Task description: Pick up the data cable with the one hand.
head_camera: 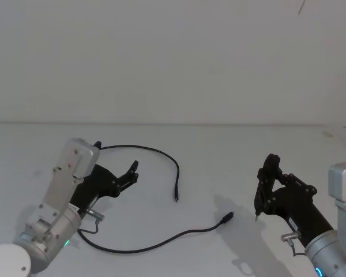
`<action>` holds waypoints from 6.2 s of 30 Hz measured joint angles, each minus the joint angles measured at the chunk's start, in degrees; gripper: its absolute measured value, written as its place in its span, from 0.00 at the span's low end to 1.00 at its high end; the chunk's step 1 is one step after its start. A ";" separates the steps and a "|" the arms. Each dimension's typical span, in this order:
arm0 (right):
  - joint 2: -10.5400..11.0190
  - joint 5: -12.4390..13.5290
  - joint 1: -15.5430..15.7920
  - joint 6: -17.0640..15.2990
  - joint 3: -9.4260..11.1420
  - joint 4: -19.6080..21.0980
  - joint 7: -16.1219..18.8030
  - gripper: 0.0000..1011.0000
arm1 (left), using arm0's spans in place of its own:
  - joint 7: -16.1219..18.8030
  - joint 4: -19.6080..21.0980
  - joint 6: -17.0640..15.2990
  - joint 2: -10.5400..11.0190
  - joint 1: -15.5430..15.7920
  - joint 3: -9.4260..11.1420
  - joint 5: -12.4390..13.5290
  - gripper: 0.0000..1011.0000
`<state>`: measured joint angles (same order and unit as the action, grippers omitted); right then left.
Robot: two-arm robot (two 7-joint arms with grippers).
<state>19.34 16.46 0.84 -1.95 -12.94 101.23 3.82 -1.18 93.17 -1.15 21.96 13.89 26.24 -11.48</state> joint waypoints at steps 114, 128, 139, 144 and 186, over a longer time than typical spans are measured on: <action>0.00 0.01 0.00 -0.01 0.00 -0.01 0.01 0.28 | -30.24 3.78 -22.55 10.15 11.24 5.61 -9.20 0.99; 0.00 0.01 0.00 -0.01 0.00 -0.01 0.01 0.28 | -30.48 -0.82 -25.72 6.50 14.85 10.07 -7.58 0.99; 0.00 0.01 0.00 -0.01 0.00 -0.01 0.01 0.28 | -31.21 -4.27 -26.87 3.86 17.08 12.92 -6.67 0.99; 0.00 0.01 0.00 -0.01 0.00 -0.01 0.01 0.28 | -31.29 -5.75 -27.64 2.86 17.86 13.93 -6.07 0.99; -0.04 0.01 0.00 -0.01 0.05 -0.01 0.01 0.28 | -31.20 -9.91 -29.91 0.17 19.80 16.48 -4.07 0.04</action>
<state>19.30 16.46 0.84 -1.95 -12.89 101.23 3.83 -32.38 83.26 -31.07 22.13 33.69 42.72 -15.55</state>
